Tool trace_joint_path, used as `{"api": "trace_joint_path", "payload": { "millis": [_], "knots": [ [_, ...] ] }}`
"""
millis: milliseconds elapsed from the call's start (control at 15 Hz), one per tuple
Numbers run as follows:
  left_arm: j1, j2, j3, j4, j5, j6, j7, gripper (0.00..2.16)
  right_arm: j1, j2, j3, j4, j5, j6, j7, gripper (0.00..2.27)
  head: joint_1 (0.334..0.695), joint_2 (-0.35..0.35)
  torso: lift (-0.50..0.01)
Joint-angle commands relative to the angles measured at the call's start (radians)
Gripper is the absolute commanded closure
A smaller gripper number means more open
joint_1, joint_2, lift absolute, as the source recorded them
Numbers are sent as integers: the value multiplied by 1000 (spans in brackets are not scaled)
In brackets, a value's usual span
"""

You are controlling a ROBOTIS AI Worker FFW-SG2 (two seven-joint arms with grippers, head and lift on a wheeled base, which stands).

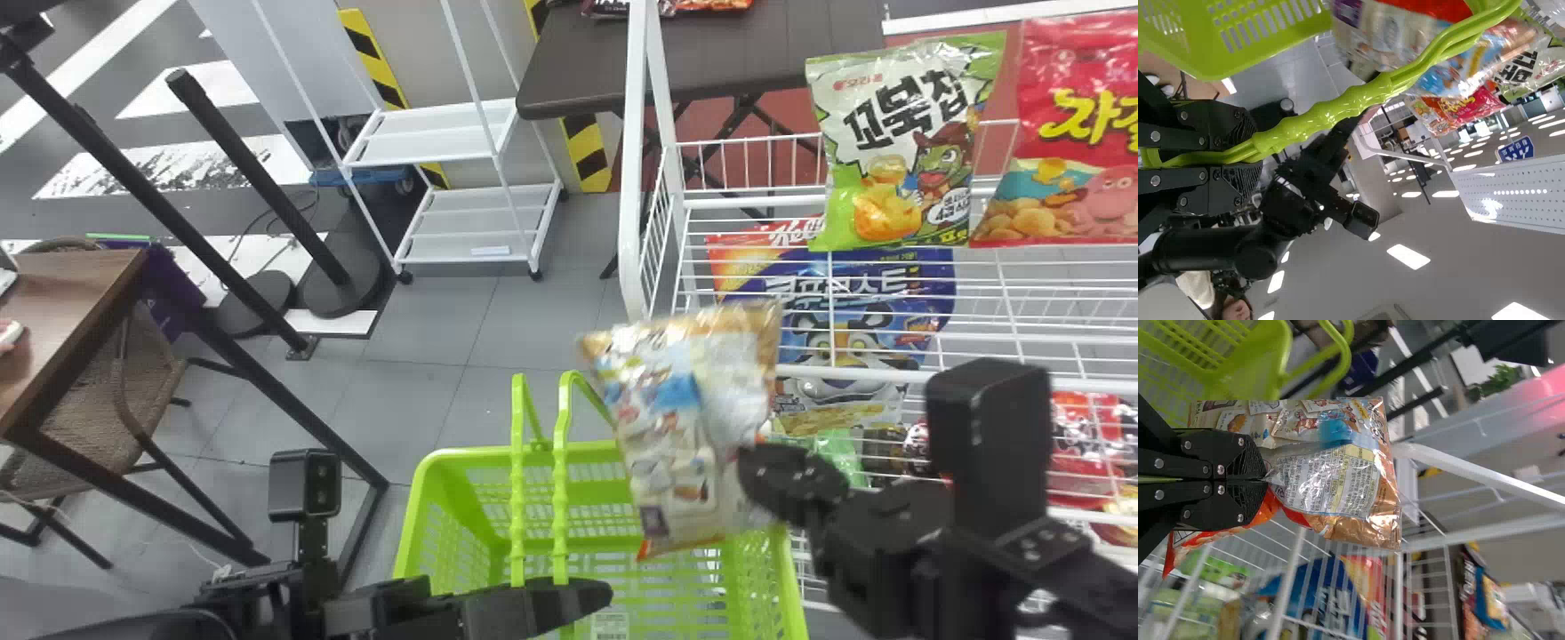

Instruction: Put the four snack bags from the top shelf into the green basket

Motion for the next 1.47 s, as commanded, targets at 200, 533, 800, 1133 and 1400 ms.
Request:
{"api": "trace_joint_path", "payload": {
  "millis": [200, 533, 800, 1133, 1400],
  "knots": [
    [-10, -7, -15, 0, -4, 0, -10, 2148, -100, 4, 119, 3, -62, 260, -14, 2250, 695, 350, 0],
    [-22, -10, -27, 0, -5, 3, -10, 2148, -273, 17, 296, 193, -120, 346, -96, 2236, 695, 350, 0],
    [-25, -4, -27, 9, -5, 3, -10, 2148, -291, 36, 302, 211, -143, 456, -89, 772, 695, 350, 0],
    [-24, 9, -29, 9, -2, 6, -10, 2148, -242, 13, 145, 104, -150, 518, -73, 53, 695, 350, 0],
    [-19, 22, -29, 13, 4, 6, -10, 2148, -179, -9, -161, -20, -175, 524, -21, 70, 695, 350, 0]
  ]
}}
